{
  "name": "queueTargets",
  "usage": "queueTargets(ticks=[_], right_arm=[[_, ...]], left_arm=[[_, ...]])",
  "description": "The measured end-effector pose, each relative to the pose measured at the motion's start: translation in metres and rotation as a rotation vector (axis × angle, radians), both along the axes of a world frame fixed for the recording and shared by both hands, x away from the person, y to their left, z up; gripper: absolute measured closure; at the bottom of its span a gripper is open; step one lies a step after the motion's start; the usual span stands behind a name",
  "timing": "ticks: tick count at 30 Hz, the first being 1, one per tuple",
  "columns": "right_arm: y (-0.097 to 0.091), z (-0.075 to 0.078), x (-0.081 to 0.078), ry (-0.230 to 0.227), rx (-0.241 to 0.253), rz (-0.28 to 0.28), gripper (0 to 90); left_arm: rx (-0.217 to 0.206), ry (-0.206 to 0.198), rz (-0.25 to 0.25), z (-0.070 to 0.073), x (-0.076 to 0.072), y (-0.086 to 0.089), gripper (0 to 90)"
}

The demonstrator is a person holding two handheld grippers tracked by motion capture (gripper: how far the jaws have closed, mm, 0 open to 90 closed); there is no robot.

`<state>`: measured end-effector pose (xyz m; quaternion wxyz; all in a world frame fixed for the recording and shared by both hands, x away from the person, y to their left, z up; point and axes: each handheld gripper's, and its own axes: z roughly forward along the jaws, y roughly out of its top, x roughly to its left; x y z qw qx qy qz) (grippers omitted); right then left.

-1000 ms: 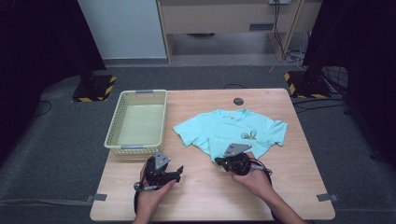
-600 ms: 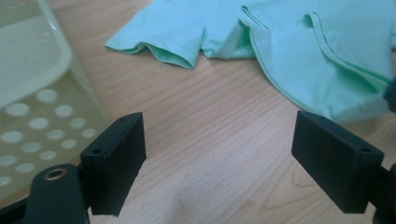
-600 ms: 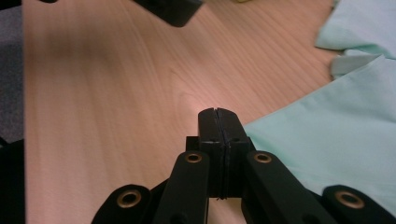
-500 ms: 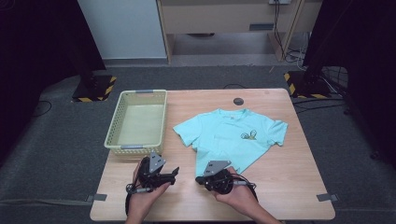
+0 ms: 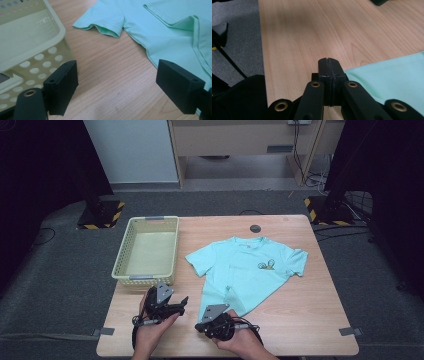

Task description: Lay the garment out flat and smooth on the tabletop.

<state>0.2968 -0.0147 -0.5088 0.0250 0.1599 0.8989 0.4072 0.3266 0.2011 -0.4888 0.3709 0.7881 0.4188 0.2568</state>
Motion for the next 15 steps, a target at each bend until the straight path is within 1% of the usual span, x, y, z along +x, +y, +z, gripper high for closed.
queueTargets(ticks=[5, 8, 9, 10, 11, 12, 13, 15], right_arm=[[0.005, 0.0, -0.004, 0.013, 0.008, 0.012, 89.7], [0.008, 0.0, -0.006, 0.013, 0.009, 0.022, 89.3], [0.006, 0.001, -0.006, 0.024, 0.014, 0.031, 82.2], [0.006, 0.001, -0.006, 0.024, 0.014, 0.031, 82.2], [0.005, 0.002, -0.006, 0.041, 0.021, 0.028, 75.5], [0.0, 0.004, -0.007, 0.027, 0.026, 0.002, 60.0], [0.0, 0.004, -0.007, 0.027, 0.026, 0.002, 60.0], [-0.006, 0.007, -0.005, 0.02, 0.031, -0.023, 53.9]], left_arm=[[0.01, 0.009, -0.008, -0.003, 0.001, -0.002, 17.3], [0.009, 0.01, -0.005, -0.003, 0.001, -0.001, 17.3], [0.009, 0.011, -0.004, -0.003, 0.001, 0.0, 17.3], [0.009, 0.011, -0.004, -0.003, 0.001, 0.0, 17.2], [0.009, 0.011, -0.003, -0.003, 0.001, 0.0, 17.2], [0.009, 0.013, -0.003, -0.004, 0.001, 0.0, 17.2], [0.011, 0.015, -0.003, -0.004, 0.002, 0.0, 17.2], [0.016, 0.021, -0.008, -0.007, 0.002, -0.002, 17.2]])
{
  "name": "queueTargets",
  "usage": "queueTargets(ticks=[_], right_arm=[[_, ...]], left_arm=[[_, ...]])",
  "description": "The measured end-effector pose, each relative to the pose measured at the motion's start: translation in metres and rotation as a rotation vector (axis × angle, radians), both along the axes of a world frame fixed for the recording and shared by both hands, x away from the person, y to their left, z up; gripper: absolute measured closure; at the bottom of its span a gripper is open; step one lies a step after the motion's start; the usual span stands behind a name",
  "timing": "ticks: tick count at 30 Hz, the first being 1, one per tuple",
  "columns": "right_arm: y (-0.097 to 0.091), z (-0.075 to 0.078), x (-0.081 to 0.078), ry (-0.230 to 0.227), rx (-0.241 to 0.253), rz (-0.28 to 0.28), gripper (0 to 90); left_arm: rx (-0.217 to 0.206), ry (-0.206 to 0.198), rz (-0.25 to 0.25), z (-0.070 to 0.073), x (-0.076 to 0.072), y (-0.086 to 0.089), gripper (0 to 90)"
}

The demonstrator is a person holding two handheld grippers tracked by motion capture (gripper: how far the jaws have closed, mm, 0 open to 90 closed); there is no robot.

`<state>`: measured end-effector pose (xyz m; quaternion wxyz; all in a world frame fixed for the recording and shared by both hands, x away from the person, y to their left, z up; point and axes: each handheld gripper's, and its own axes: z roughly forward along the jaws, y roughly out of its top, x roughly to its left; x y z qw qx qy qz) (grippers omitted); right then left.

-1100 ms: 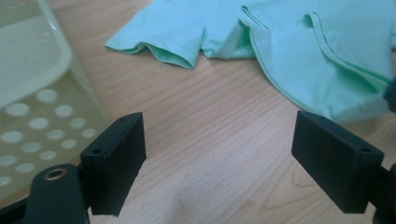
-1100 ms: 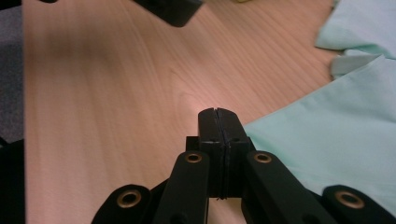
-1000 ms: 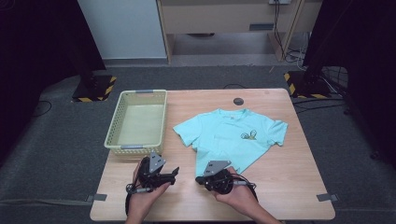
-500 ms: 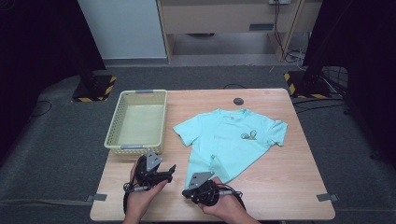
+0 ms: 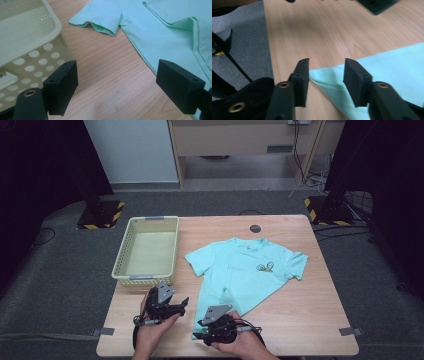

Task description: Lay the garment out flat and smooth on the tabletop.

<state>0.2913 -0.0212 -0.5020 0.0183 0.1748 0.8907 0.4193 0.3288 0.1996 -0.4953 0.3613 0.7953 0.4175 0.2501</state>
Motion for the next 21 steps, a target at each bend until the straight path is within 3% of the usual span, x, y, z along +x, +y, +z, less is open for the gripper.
queueTargets(ticks=[3, 8, 9, 14, 15, 17, 18, 20, 21], right_arm=[[-0.018, 0.005, 0.012, 0.011, 0.028, -0.057, 44.7], [-0.035, 0.009, 0.031, 0.01, 0.035, -0.115, 39.8], [-0.043, 0.008, 0.044, 0.004, 0.018, -0.147, 37.5], [-0.057, 0.003, 0.073, -0.006, -0.017, -0.204, 33.5], [-0.065, -0.001, 0.088, -0.026, -0.033, -0.236, 33.4], [-0.069, -0.004, 0.097, -0.024, -0.038, -0.254, 32.3], [-0.077, -0.01, 0.114, -0.017, -0.047, -0.282, 29.7], [-0.08, -0.012, 0.122, -0.015, -0.055, -0.292, 28.0], [-0.086, -0.013, 0.135, -0.01, -0.045, -0.31, 27.3]], left_arm=[[0.009, 0.007, -0.007, -0.002, 0.0, -0.002, 17.1], [0.018, 0.02, -0.013, -0.006, 0.001, -0.005, 17.0], [0.017, 0.024, -0.014, -0.007, 0.001, -0.006, 16.9], [0.026, 0.029, -0.028, -0.009, 0.0, -0.009, 16.8], [0.026, 0.033, -0.028, -0.01, 0.0, -0.009, 16.7], [0.027, 0.034, -0.028, -0.01, 0.0, -0.009, 16.7], [0.026, 0.035, -0.026, -0.01, 0.0, -0.009, 16.7], [0.025, 0.036, -0.025, -0.01, 0.0, -0.009, 16.7], [0.024, 0.036, -0.024, -0.01, 0.0, -0.009, 16.7]])
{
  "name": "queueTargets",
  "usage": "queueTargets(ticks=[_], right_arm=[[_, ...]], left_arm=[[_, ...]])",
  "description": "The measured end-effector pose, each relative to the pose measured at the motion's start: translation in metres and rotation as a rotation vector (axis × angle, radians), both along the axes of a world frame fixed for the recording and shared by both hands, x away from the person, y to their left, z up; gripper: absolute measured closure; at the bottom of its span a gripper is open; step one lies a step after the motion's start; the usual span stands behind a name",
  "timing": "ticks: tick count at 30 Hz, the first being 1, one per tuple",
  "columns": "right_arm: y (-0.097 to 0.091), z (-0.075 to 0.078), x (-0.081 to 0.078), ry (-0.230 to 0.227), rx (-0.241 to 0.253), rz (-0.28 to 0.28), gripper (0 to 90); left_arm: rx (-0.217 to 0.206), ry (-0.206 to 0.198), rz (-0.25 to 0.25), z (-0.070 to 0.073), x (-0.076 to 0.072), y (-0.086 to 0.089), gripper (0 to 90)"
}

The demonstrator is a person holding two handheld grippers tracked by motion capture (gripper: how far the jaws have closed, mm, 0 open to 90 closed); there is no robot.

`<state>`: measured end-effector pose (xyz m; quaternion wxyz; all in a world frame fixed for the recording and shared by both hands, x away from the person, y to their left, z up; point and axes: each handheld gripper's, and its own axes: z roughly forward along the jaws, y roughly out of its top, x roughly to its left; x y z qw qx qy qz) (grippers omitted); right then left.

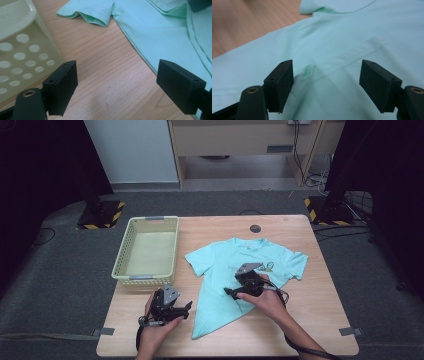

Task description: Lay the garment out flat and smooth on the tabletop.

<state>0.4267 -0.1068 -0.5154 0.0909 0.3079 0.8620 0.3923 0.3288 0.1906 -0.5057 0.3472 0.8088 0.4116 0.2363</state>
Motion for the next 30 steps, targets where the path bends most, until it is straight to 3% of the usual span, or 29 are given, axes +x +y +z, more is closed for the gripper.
queueTargets(ticks=[2, 3, 5, 6, 8, 9, 15, 22, 30], right_arm=[[-0.002, -0.001, 0.006, 0.0, 0.013, -0.014, 27.8], [-0.004, -0.002, 0.018, 0.005, 0.026, -0.029, 33.4], [-0.005, -0.002, 0.024, 0.001, 0.027, -0.033, 36.5], [-0.004, -0.003, 0.034, -0.015, 0.023, -0.043, 46.0], [-0.004, -0.003, 0.038, -0.015, 0.025, -0.053, 49.2], [-0.002, -0.004, 0.047, -0.026, 0.014, -0.067, 55.7], [0.003, -0.012, 0.067, -0.024, -0.021, -0.088, 61.5], [0.004, -0.016, 0.075, -0.021, -0.012, -0.083, 61.4], [0.007, -0.015, 0.073, -0.026, -0.021, -0.022, 81.3]], left_arm=[[0.0, 0.001, 0.0, 0.0, 0.0, 0.0, 16.7], [0.002, 0.004, -0.002, -0.001, 0.0, 0.0, 16.7], [0.003, 0.004, -0.003, -0.001, 0.0, -0.001, 16.7], [0.002, 0.004, -0.002, -0.001, 0.0, -0.001, 16.7], [0.002, 0.003, -0.005, -0.001, -0.001, -0.002, 16.7], [0.003, 0.002, -0.006, 0.0, -0.001, -0.002, 16.7], [0.0, 0.003, 0.002, -0.001, -0.002, 0.0, 16.7], [0.0, 0.004, 0.007, -0.001, -0.004, 0.002, 16.7], [0.002, 0.001, 0.012, -0.001, -0.006, 0.004, 16.8]])
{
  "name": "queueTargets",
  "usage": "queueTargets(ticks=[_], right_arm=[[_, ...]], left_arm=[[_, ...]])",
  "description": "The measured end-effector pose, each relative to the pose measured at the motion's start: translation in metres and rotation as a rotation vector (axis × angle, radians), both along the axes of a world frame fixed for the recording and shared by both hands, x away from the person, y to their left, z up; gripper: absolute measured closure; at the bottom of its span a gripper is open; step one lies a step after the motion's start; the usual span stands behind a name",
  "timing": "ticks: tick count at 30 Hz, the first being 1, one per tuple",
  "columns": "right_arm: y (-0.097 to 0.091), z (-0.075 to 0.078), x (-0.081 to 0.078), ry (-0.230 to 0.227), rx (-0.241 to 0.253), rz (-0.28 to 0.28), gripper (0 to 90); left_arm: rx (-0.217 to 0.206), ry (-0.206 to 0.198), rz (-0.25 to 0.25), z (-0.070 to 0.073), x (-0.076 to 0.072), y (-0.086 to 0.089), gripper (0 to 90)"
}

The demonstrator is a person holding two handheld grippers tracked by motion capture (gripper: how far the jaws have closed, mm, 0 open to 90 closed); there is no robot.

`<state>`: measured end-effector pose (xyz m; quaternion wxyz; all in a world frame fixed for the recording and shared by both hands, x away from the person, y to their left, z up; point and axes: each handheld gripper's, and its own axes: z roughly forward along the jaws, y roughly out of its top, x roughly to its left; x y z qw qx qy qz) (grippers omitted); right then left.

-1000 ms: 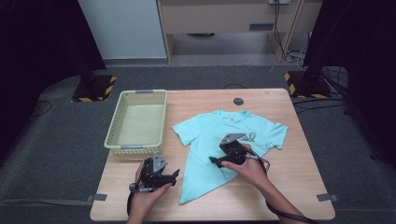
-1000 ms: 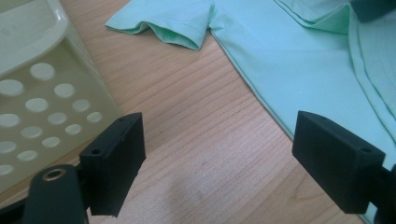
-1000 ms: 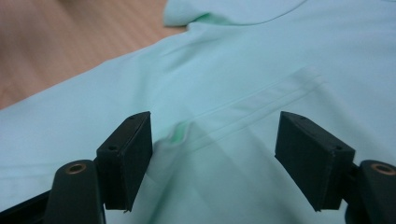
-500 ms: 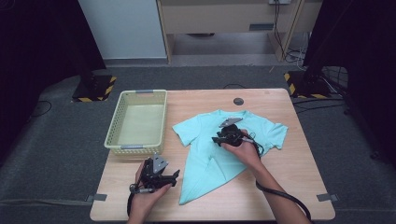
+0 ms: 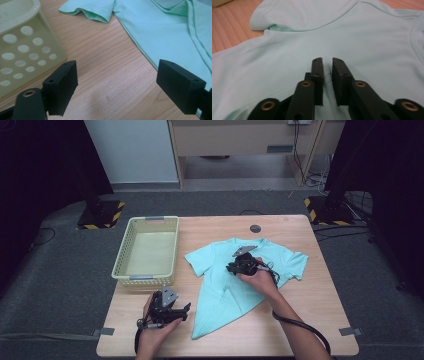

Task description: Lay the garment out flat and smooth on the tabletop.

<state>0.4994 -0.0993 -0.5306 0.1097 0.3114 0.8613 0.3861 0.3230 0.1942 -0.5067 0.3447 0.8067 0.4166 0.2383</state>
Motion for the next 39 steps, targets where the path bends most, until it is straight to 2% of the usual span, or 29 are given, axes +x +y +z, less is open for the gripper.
queueTargets(ticks=[1, 3, 8, 13, 16, 22, 23, 24, 30, 33, 34, 39], right_arm=[[0.001, 0.0, -0.001, 0.008, 0.011, 0.007, 85.2], [0.0, 0.001, -0.002, 0.01, 0.016, 0.005, 85.4], [-0.008, 0.01, -0.012, -0.005, 0.063, 0.01, 85.9], [-0.025, 0.026, -0.033, -0.024, 0.113, 0.008, 85.9], [-0.037, 0.033, -0.051, -0.038, 0.144, 0.032, 85.9], [-0.061, 0.036, -0.092, -0.044, 0.155, 0.092, 85.9], [-0.068, 0.035, -0.104, -0.038, 0.16, 0.105, 85.9], [-0.068, 0.035, -0.104, -0.038, 0.16, 0.105, 85.9], [-0.089, 0.036, -0.132, -0.037, 0.178, 0.125, 85.9], [-0.093, 0.037, -0.136, -0.037, 0.176, 0.126, 85.9], [-0.104, 0.037, -0.146, -0.034, 0.178, 0.125, 85.9], [-0.122, 0.031, -0.159, -0.016, 0.175, 0.109, 85.8]], left_arm=[[0.001, 0.0, -0.001, 0.0, 0.0, 0.0, 16.8], [0.003, 0.001, -0.002, -0.001, 0.0, -0.001, 16.8], [0.011, 0.004, -0.009, -0.002, 0.0, -0.003, 16.7], [0.019, 0.002, -0.011, -0.003, 0.002, -0.003, 16.8], [0.025, 0.001, -0.014, -0.004, 0.002, -0.004, 16.8], [0.036, 0.013, -0.019, -0.007, 0.003, -0.007, 16.7], [0.037, 0.013, -0.02, -0.008, 0.003, -0.008, 16.7], [0.037, 0.012, -0.022, -0.008, 0.003, -0.009, 16.7], [0.025, 0.026, -0.03, -0.009, 0.004, -0.01, 16.5], [0.026, 0.025, -0.034, -0.008, 0.003, -0.011, 16.5], [0.026, 0.025, -0.034, -0.008, 0.003, -0.011, 16.5], [0.017, 0.026, -0.049, -0.006, 0.001, -0.014, 16.5]])
